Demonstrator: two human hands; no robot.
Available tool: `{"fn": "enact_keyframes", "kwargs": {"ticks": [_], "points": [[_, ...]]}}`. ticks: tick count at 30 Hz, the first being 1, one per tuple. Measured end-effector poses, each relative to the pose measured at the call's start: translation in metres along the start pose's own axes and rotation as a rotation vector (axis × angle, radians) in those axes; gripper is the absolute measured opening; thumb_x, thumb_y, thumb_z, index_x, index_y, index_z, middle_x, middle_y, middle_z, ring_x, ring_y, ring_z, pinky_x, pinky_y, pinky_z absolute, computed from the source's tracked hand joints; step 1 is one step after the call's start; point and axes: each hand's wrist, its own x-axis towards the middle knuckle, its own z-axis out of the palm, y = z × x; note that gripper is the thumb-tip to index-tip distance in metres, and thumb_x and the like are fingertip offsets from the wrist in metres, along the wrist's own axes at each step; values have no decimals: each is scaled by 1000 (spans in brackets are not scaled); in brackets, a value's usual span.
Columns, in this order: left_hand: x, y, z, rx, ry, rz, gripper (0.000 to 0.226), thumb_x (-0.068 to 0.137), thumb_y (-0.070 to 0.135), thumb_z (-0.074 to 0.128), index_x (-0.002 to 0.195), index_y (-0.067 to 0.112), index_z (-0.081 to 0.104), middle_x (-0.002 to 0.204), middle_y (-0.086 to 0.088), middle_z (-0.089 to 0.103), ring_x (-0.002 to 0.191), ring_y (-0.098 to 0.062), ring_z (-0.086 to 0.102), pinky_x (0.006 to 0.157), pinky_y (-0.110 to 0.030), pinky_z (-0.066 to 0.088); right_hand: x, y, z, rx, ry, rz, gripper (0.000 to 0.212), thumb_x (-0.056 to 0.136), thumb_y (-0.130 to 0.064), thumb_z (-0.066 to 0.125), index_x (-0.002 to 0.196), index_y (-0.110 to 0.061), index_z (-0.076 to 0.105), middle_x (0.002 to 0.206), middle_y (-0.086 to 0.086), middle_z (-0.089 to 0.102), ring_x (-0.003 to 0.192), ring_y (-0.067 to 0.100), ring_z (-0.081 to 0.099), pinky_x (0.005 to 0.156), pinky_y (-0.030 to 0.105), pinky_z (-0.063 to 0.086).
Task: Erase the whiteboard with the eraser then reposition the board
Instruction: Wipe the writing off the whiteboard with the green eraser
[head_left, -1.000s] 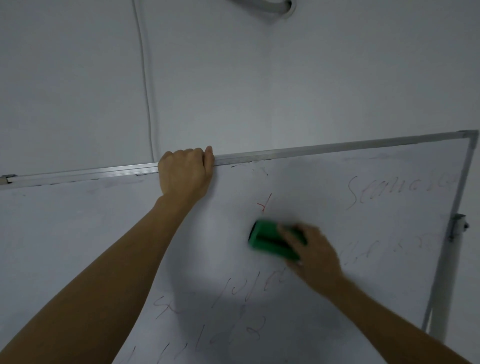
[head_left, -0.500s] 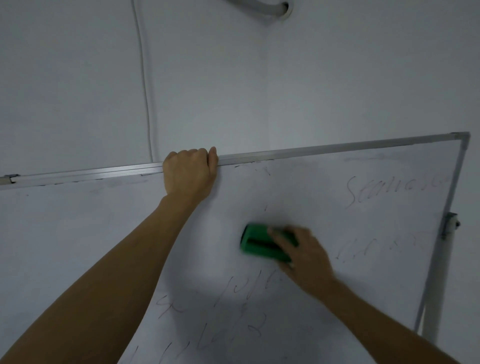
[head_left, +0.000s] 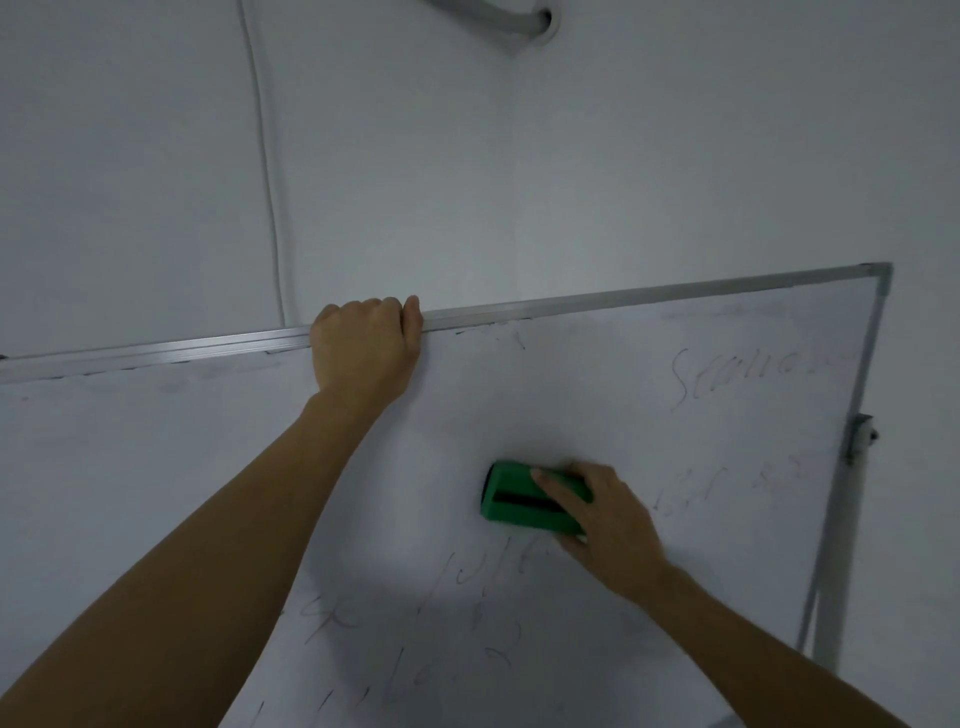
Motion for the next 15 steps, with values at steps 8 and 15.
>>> {"fn": "enact_keyframes", "kwargs": {"ticks": [8, 15], "points": [[4, 14, 4, 5, -67, 13, 48, 99, 33, 34, 58, 10, 46, 57, -12, 57, 50, -26, 38, 63, -36, 30, -3, 57, -26, 219, 140, 833, 101, 79, -50, 71, 154, -24, 9, 124, 16, 43, 102, 29, 50, 79, 37, 48], [24, 98, 20, -59, -86, 141, 53, 97, 41, 25, 98, 10, 68, 92, -10, 67, 83, -31, 61, 87, -41, 36, -50, 57, -2, 73, -101, 108, 102, 65, -38, 80, 150, -34, 23, 123, 8, 49, 103, 20, 50, 71, 33, 58]]}}
